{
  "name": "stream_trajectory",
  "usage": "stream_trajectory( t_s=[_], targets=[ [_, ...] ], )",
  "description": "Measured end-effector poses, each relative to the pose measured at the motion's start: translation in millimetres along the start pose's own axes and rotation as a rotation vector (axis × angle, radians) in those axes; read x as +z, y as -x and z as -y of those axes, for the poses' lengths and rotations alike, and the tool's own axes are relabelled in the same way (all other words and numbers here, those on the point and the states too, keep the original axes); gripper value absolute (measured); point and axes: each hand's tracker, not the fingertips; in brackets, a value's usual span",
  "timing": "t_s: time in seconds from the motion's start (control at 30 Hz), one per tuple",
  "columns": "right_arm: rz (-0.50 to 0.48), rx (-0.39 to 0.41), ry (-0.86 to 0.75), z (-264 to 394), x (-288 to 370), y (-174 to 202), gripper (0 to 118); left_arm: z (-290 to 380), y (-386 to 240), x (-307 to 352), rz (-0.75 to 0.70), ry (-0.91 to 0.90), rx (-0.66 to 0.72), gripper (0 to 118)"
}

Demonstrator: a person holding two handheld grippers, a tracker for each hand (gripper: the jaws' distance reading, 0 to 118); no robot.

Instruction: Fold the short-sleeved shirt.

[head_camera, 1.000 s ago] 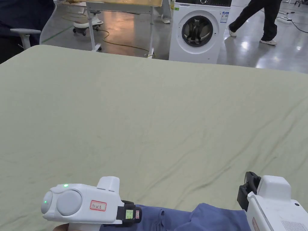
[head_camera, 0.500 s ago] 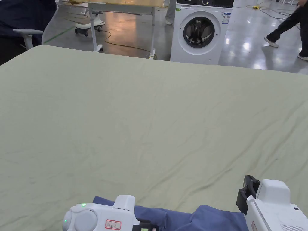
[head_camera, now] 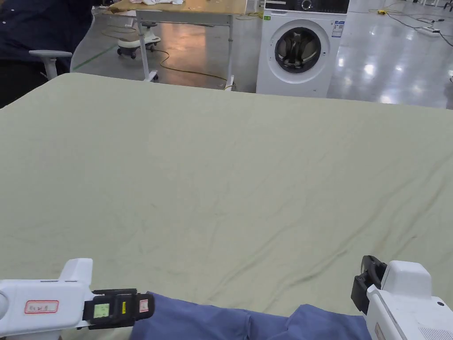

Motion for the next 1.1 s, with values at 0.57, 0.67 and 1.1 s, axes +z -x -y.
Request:
stream_trajectory(
  t_s=[0.57, 0.67, 1.1],
  targets=[
    [0.002, 0.001, 0.007, -2.3, 1.7, 2.0, 1, 21.3, 47.0, -73.4, 0.313, 0.101, 0.226, 19],
    [0.004, 0.007, 0.004, -3.4, 3.2, 2.5, 1, 15.9, 48.2, -67.3, 0.327, 0.095, 0.234, 17],
    [-0.004, 0.014, -0.005, -9.7, 0.9, 1.0, 1, -28.0, -9.0, 40.6, 0.029, -0.007, 0.042, 15]
  ],
)
